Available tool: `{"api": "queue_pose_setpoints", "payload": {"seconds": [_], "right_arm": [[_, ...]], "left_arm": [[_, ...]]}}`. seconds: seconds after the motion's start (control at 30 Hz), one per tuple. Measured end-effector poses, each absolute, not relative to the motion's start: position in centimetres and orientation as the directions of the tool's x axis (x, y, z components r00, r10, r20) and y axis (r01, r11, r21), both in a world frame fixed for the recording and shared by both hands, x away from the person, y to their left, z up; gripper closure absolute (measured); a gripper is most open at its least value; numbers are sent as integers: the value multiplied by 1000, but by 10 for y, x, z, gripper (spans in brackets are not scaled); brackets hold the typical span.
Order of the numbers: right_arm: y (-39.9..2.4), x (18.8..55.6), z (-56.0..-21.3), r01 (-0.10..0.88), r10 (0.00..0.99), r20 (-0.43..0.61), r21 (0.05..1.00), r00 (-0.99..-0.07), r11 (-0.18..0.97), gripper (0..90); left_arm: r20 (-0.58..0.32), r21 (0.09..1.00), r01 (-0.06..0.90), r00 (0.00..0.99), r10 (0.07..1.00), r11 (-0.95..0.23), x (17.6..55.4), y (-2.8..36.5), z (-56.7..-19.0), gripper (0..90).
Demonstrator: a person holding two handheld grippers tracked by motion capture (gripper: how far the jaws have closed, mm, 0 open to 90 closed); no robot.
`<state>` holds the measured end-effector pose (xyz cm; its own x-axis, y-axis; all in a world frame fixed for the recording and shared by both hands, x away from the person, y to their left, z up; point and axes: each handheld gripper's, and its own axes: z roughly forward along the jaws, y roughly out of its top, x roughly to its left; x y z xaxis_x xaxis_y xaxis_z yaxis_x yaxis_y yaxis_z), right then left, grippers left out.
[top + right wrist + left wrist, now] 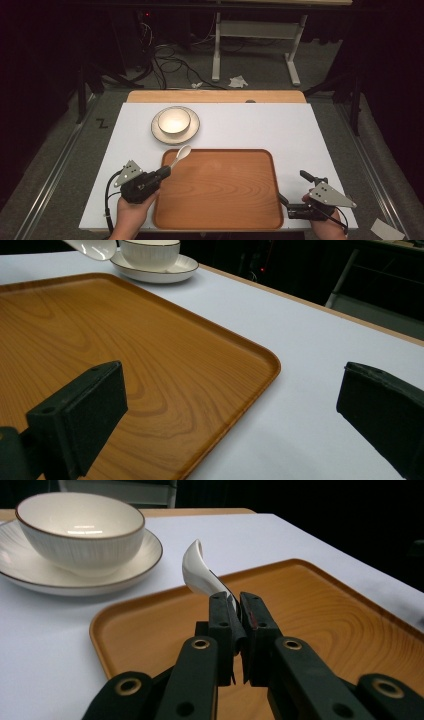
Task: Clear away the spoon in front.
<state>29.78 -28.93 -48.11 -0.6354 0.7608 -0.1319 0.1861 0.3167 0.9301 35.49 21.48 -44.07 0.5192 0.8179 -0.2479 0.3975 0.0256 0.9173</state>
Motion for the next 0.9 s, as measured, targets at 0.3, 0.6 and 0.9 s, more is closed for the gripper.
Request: {"api": "queue_pose_setpoints", "payload": {"seconds": [0.3, 0.6, 0.9], "right_arm": [[-286, 297, -482, 173, 749, -152, 925, -645, 337, 7], [-284, 297, -484, 183, 749, -148, 923, -646, 340, 7], [-285, 296, -484, 181, 751, -152, 922, -643, 342, 7]], "left_arm": [[-254, 915, 404, 566, 785, 4, 316, 214, -466, 856], [-250, 908, 419, 584, 772, -23, 293, 215, -486, 856], [-256, 898, 437, 613, 748, -51, 292, 204, -493, 856]]}}
